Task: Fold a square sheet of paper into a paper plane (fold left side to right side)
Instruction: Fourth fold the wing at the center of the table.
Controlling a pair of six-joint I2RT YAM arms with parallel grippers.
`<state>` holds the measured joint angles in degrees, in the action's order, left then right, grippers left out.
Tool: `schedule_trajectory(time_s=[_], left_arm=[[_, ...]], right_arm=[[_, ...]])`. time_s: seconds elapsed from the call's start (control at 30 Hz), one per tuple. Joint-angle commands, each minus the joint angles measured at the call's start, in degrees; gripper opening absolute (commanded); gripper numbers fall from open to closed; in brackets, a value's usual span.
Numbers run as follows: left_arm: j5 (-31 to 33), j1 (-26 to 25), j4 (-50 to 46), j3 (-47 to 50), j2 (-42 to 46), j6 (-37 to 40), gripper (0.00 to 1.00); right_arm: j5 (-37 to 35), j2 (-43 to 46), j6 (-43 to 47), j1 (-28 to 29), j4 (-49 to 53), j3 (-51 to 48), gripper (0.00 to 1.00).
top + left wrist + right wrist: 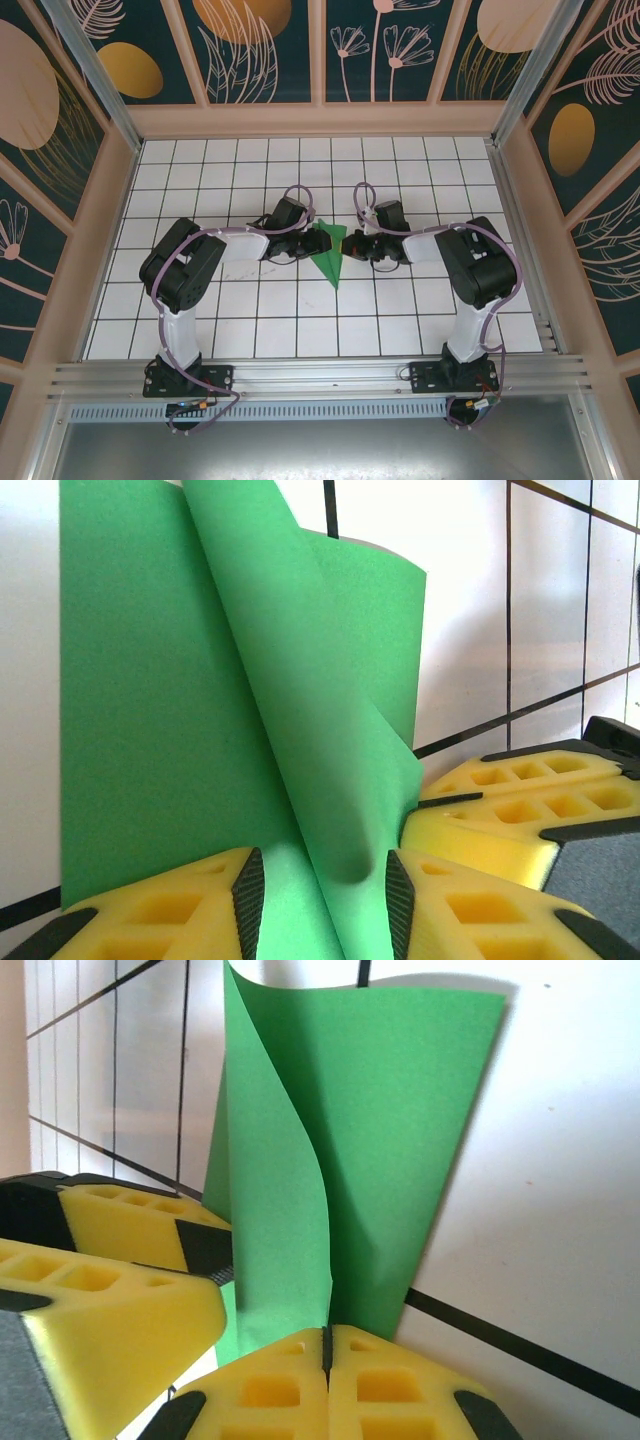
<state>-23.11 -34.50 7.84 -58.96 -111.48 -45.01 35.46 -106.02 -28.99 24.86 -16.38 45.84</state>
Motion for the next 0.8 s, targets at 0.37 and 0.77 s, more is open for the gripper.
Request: schedule_trajectory(time_s=[0.37, 0.77], left_arm=[[3.7, 0.6, -4.3, 0.3, -2.4, 1.7, 0.41], [3.8, 0.6, -4.3, 0.3, -2.5, 1.6, 0.41]], right_arm=[[-3.4, 0.9, 2.5, 0.6, 3.0, 1.1, 0.07], [-4.0, 2.6, 2.5, 1.1, 2.8, -0.3, 0.07]])
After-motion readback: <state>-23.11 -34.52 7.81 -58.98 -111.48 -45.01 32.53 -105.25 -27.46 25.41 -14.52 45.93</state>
